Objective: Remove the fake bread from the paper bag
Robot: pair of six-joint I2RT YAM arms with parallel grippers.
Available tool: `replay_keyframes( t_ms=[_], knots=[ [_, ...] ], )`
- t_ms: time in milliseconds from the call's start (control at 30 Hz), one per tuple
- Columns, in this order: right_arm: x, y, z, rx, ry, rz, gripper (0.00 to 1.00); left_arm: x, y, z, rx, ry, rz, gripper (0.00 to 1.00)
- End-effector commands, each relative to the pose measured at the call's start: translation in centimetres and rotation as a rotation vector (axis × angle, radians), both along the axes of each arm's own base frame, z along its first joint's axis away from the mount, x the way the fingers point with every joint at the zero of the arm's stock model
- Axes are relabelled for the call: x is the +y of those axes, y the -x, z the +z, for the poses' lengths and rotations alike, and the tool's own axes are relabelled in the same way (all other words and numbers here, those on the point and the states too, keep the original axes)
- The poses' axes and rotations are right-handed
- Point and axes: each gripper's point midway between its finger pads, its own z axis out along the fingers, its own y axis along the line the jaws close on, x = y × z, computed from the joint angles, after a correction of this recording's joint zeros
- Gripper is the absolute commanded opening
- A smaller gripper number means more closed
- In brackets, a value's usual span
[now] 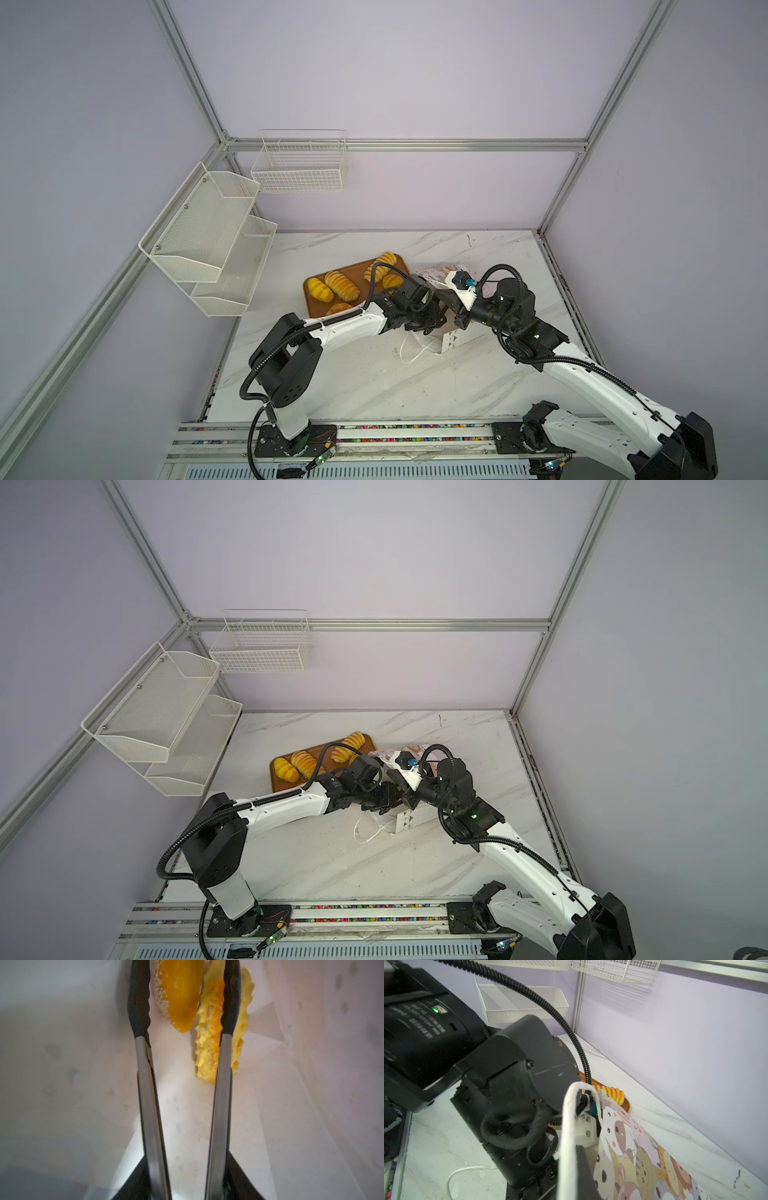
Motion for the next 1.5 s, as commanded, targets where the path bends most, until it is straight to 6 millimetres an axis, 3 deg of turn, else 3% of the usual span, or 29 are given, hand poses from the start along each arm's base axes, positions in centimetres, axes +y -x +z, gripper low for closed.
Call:
replay_keyframes(
  t_ms=[0,367,600,800,1033,1467],
  knots=[
    [0.8,0.2,1.6,-0.043,-0.029,0.045,0.00,-2.1,-2.3,5.3,-0.106,0.118,-0.014,0.46],
    [0.9,0.5,1.2,-0.038,-0.032,0.062,0.00,-3.6,-4.0,4.3,-0.089,0.139,-0.019,0.46],
    [0.8,0.3,1.0,-0.042,-0.024,0.046,0.00,-3.4,-3.9,4.7,-0.092,0.149,-0.024,0.27],
    [-0.1,-0.3,0.9,-0.065,-0.018,-0.014,0.00,-1.8,-3.3,5.1,-0.101,0.132,-0.002,0.15],
    [-0.9,-0.8,1.1,-0.096,-0.010,-0.073,0.00,0.8,-1.8,5.7,-0.119,0.108,0.037,0.08],
    [-1.3,-1.0,1.6,-0.102,-0.036,-0.103,0.00,5.6,2.4,5.9,-0.115,0.069,0.049,0.03]
  ],
)
